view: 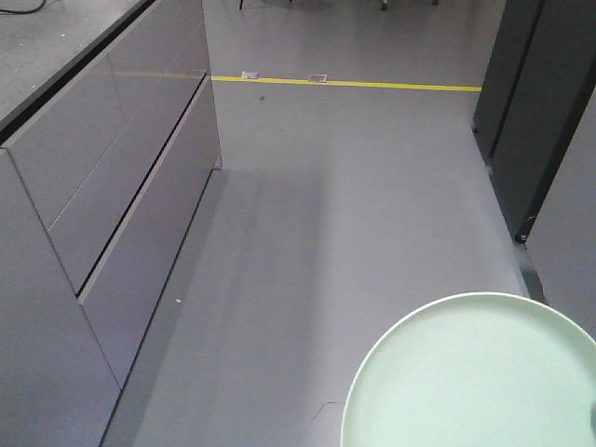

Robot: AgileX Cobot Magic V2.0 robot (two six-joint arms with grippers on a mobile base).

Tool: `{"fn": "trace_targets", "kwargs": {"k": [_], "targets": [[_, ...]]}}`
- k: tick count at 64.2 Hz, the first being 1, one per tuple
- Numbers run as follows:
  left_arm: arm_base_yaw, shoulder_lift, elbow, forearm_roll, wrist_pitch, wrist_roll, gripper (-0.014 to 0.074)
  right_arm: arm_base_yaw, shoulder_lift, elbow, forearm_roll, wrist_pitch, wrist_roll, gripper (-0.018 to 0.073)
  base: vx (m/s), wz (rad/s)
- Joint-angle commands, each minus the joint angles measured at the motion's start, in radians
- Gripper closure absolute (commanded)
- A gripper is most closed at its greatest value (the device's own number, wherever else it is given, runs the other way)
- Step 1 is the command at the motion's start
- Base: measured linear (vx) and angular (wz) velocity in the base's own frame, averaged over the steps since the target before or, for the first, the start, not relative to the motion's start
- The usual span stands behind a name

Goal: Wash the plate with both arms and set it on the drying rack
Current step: 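Drive the base along the aisle toward the sink counter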

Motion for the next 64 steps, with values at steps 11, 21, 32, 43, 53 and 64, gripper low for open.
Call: {"fn": "trace_targets", "kwargs": {"k": [11,21,32,43,53,64], "targets": [[-0.008,-0.012,-0.026,0.002,-0.069,-0.005,0.0603,-0.003,0.010,-0.026,0.011,-0.079,-0.003,0.0561,0.21,-0.16],[-0.008,-0.012,-0.026,0.002,-0.069,-0.005,0.0603,-0.003,0.010,-0.026,0.011,-0.079,-0.003,0.0561,0.21,-0.14],[-0.008,-0.012,-0.026,0.002,-0.069,-0.005,0.0603,-0.003,0.010,-0.026,0.011,-0.079,-0.003,0.0561,0.20,-0.15],[-0.008,-0.012,-0.026,0.002,-0.069,-0.005,0.0603,-0.003,0.010,-0.026,0.011,-0.079,-0.003,0.0561,0.20,-0.16],[-0.008,-0.012,-0.026,0.002,-0.069,-0.005,0.0603,-0.003,0.010,-0.026,0.011,-0.079,-0.003,0.0561,0.20,-0.16],[-0.008,-0.012,-0.026,0.002,-0.069,-0.005,0.0603,-0.003,0.010,-0.026,0.011,-0.079,-0.003,0.0561,0.20,-0.13]]}}
